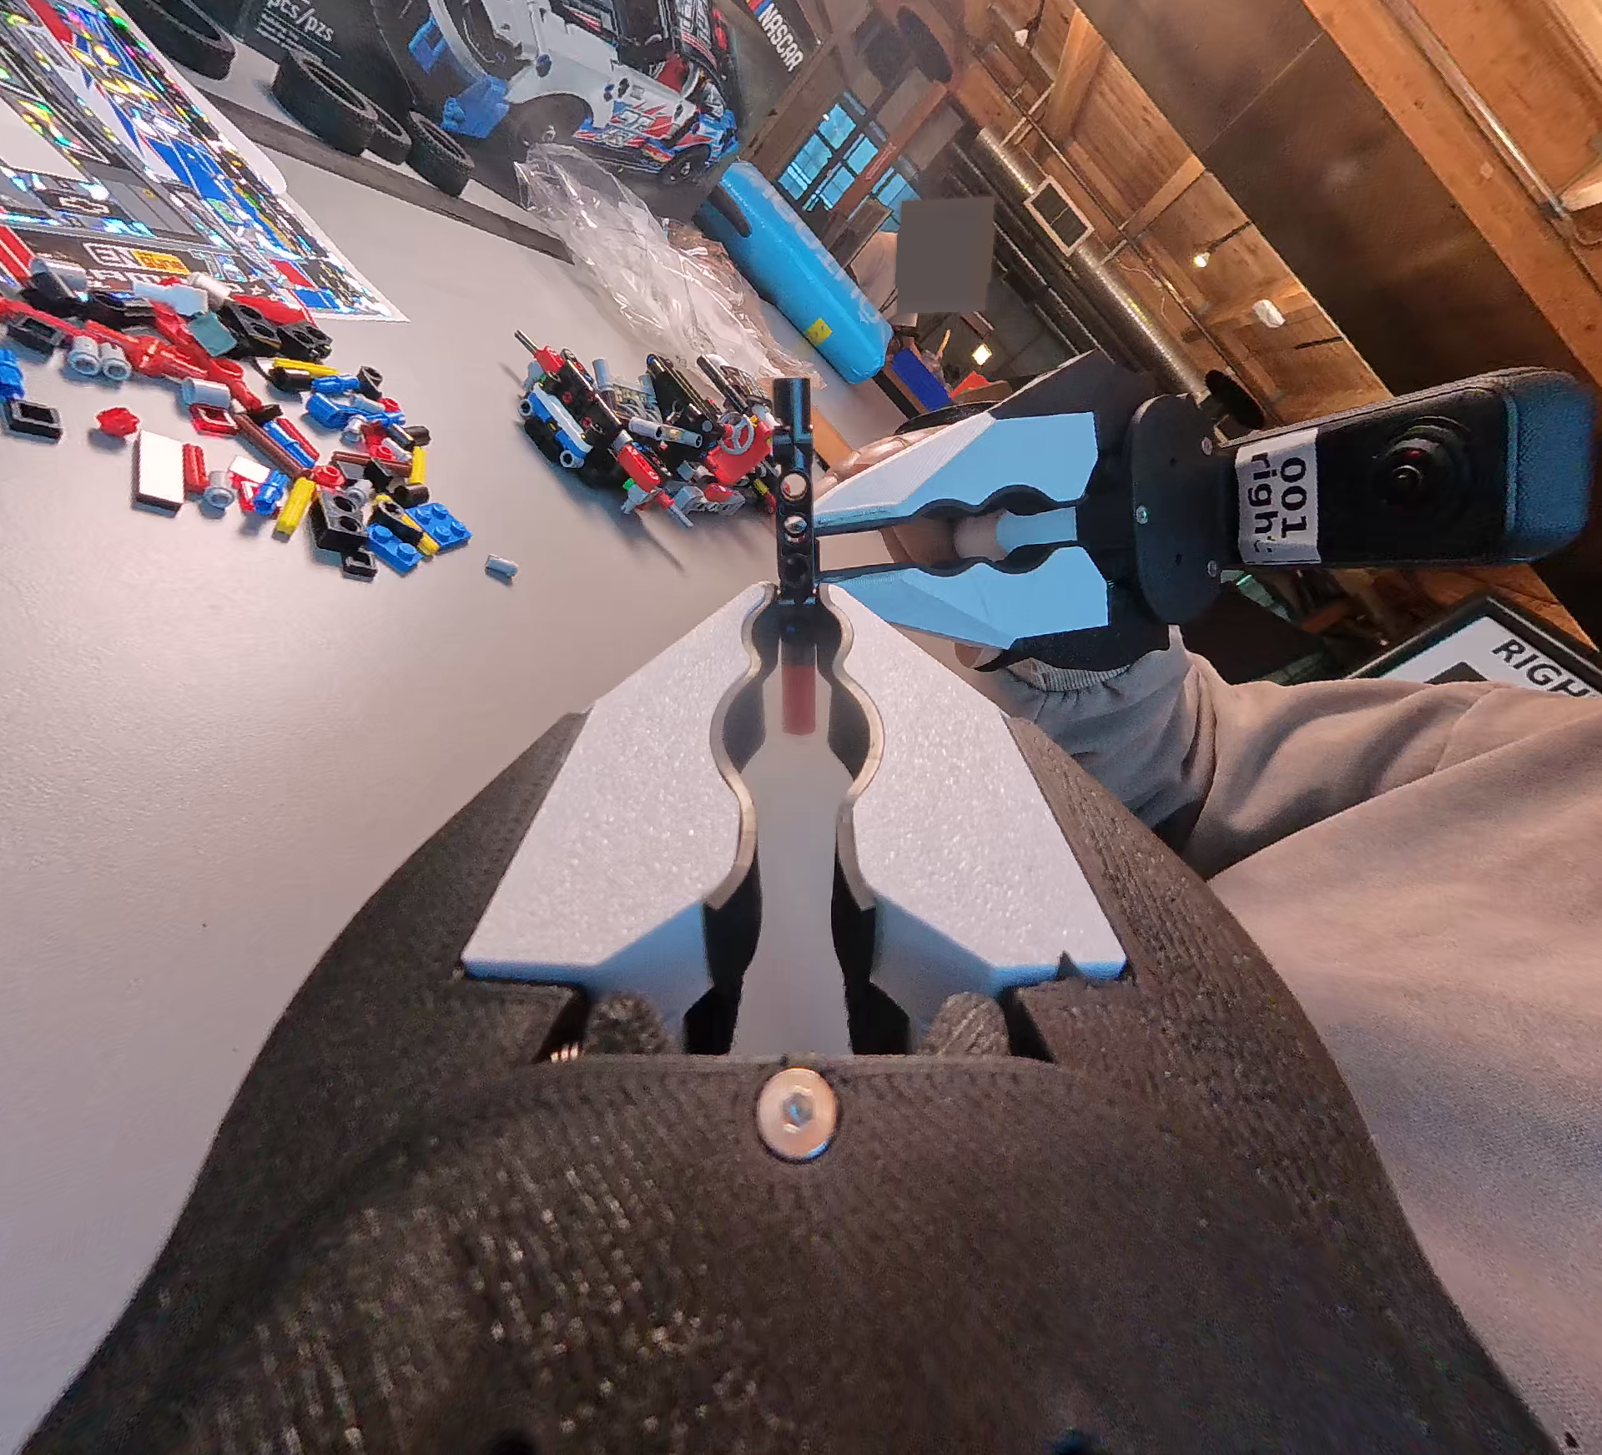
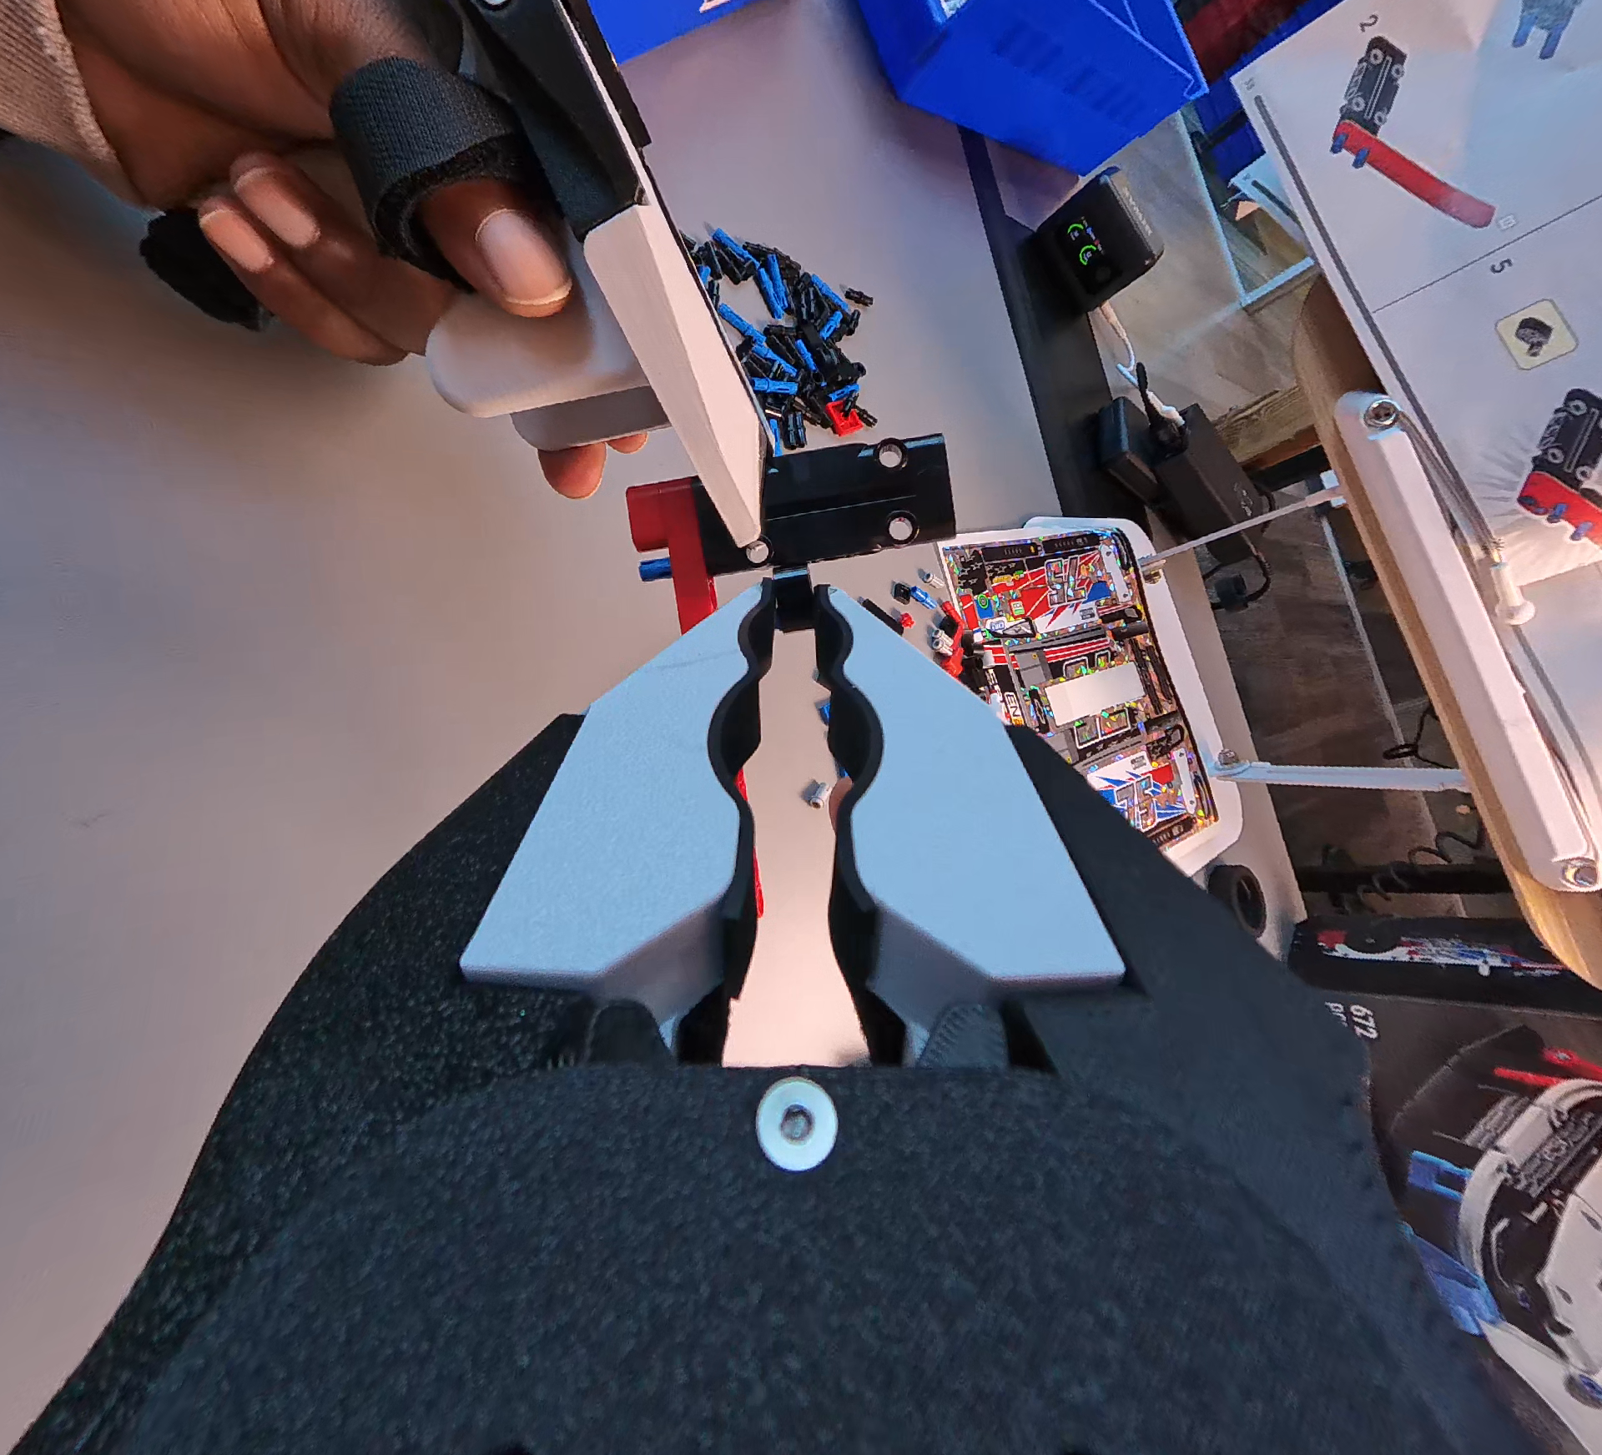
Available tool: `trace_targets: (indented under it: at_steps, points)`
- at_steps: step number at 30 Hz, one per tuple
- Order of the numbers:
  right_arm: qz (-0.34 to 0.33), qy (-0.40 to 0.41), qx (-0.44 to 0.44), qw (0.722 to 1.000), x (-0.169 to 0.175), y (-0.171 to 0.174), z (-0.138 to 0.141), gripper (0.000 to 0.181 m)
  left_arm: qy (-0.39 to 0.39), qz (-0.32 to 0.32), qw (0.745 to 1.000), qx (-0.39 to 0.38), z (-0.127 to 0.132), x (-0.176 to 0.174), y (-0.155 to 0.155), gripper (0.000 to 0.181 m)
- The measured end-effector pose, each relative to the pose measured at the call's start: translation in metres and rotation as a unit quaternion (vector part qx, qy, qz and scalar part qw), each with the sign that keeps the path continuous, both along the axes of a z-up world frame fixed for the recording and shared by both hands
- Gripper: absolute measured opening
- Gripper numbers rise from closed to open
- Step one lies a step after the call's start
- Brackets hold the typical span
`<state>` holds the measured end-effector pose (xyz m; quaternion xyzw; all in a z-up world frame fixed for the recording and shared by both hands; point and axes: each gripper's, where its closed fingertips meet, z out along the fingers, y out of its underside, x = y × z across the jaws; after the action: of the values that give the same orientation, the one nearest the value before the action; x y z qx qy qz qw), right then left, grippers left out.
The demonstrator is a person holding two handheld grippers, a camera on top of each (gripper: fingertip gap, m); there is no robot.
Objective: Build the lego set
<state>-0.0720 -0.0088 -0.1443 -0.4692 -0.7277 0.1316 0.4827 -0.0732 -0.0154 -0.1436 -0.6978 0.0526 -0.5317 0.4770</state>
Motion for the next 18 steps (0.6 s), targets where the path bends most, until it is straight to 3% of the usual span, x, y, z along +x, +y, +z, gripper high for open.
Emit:
trace_targets:
  at_steps: [18]
  points:
    - [0.039,-0.002,-0.040,0.998,0.0042,-0.0062,-0.0021,0.007,0.025,0.006,1.000,0.008,-0.0026,0.0031,-0.0010,0.005]
